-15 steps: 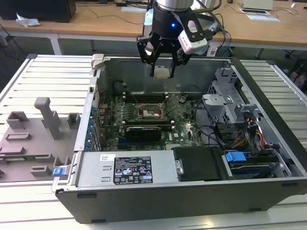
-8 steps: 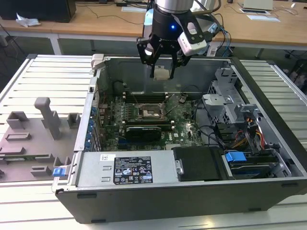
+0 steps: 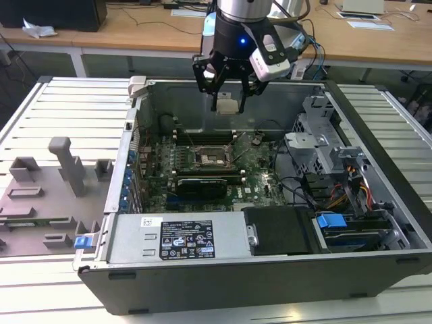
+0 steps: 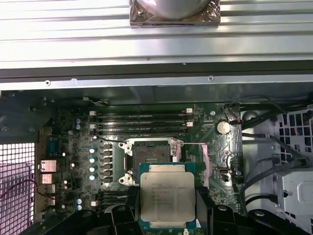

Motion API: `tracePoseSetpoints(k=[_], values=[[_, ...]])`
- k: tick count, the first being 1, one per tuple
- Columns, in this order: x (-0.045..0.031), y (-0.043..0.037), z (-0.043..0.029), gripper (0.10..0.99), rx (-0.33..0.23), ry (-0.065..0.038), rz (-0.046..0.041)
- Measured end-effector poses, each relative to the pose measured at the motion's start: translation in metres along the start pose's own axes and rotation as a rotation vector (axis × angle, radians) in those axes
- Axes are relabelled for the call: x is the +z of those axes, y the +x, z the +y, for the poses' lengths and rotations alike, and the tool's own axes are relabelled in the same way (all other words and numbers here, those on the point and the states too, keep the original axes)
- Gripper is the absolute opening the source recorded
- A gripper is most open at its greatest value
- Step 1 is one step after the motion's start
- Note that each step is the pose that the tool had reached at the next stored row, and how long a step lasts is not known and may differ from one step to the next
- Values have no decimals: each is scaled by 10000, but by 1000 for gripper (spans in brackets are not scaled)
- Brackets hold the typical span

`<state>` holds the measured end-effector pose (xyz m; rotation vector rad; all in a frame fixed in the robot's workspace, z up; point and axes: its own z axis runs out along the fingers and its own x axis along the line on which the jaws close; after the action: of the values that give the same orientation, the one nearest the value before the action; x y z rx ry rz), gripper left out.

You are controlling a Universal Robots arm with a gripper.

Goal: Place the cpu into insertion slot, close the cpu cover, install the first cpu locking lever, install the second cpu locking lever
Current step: 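Place the cpu into insertion slot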

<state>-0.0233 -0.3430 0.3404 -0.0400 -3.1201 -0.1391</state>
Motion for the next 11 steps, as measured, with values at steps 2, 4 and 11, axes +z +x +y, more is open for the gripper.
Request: tracePoseSetpoints(k=[2,4,11], values=[[8,0,-1,545,0,-1,0],[19,0,-2,545,0,-1,0],[41,-1,-4,545,0,1,0]])
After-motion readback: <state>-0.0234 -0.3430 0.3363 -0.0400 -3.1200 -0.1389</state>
